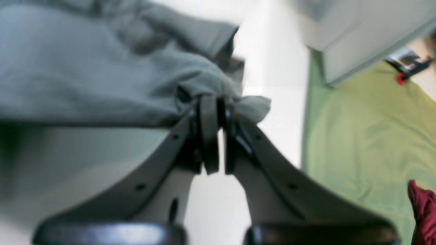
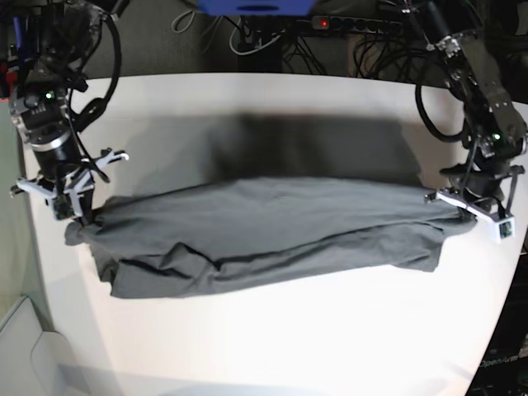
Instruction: Layout the t-shirt on the table in an organized manner, then fold the t-shirt properly
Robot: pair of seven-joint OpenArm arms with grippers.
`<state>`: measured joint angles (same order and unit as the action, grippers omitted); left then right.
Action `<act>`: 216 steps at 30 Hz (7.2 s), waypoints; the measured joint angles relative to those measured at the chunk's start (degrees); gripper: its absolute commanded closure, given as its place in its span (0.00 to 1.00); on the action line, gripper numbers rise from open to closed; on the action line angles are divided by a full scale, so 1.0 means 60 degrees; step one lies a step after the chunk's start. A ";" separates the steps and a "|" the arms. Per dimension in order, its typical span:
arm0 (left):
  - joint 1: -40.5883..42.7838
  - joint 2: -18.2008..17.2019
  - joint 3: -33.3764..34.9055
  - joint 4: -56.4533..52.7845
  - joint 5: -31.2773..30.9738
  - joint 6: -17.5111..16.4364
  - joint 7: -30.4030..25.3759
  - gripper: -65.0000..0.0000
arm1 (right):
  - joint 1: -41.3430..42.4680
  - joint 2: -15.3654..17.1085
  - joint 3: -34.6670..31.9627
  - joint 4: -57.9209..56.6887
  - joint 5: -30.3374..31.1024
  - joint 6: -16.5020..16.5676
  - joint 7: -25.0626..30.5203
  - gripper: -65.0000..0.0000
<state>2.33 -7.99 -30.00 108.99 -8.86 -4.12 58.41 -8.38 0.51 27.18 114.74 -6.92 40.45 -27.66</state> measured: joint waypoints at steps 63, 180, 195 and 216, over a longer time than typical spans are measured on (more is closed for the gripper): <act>-0.0222 -0.0619 -0.1271 -0.3268 0.0080 -0.1570 0.0350 0.24 | 0.1242 -0.1592 -0.1443 -0.2652 -0.1960 -0.0036 -0.3275 0.33; -0.0597 0.0925 -0.1351 -0.1304 0.0146 0.0219 0.2375 0.00 | -0.2069 0.0047 -0.3909 -0.0117 -0.1953 -0.0029 -0.3253 1.00; -0.0954 0.1104 -0.1311 -0.3770 0.0160 0.0244 0.0772 0.36 | -0.2069 0.0044 -0.3909 -0.0117 -0.1953 -0.0029 -0.3253 1.00; -0.1559 0.1024 -0.1300 -0.4612 0.0153 0.0233 0.0492 0.37 | -0.2047 0.0044 -0.3909 -0.0117 -0.1953 -0.0029 -0.3257 1.00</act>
<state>-7.03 -1.85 -37.80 81.32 -7.94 -2.72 61.36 -20.67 0.78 3.73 114.04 -18.63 40.27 -47.20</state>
